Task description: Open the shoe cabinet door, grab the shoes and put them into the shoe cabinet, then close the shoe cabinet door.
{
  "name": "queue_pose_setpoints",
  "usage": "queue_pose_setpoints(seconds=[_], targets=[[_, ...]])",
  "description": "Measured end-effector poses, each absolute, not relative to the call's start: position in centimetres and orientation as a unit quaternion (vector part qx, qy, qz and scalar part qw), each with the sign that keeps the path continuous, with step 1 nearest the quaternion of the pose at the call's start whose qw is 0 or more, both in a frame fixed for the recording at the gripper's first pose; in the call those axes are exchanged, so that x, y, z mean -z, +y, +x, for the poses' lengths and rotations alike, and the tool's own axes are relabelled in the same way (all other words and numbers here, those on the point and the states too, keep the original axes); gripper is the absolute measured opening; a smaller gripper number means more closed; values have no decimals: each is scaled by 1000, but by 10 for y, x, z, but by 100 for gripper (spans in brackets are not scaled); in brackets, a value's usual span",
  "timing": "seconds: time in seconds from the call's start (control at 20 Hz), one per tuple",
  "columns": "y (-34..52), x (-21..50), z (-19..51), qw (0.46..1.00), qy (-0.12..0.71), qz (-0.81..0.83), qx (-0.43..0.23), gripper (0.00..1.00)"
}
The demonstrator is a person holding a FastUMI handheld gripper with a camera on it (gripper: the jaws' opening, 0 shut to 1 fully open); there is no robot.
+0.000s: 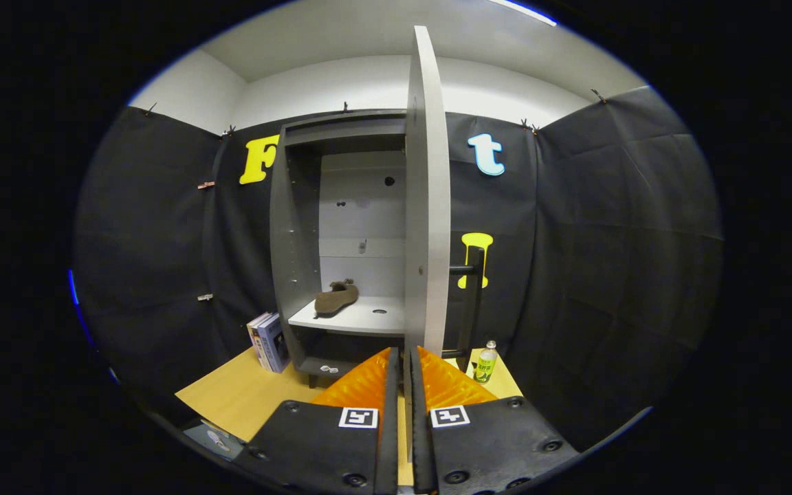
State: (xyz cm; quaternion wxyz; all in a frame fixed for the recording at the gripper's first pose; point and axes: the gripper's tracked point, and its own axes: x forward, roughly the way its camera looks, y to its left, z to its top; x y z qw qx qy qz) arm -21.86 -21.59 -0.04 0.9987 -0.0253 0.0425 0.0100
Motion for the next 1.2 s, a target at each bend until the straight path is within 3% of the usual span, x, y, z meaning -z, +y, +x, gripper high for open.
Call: queue_pose_setpoints(seconds=[0.5,0.65,0.75,1.2], targets=[[-101,109,-173,987,132,-14,-85,15],[-69,159,-155,981,176,2,-86,21],[-50,194,-140,975,206,23,-80,40],[-2,352,-105,944,324,65,-6,36]])
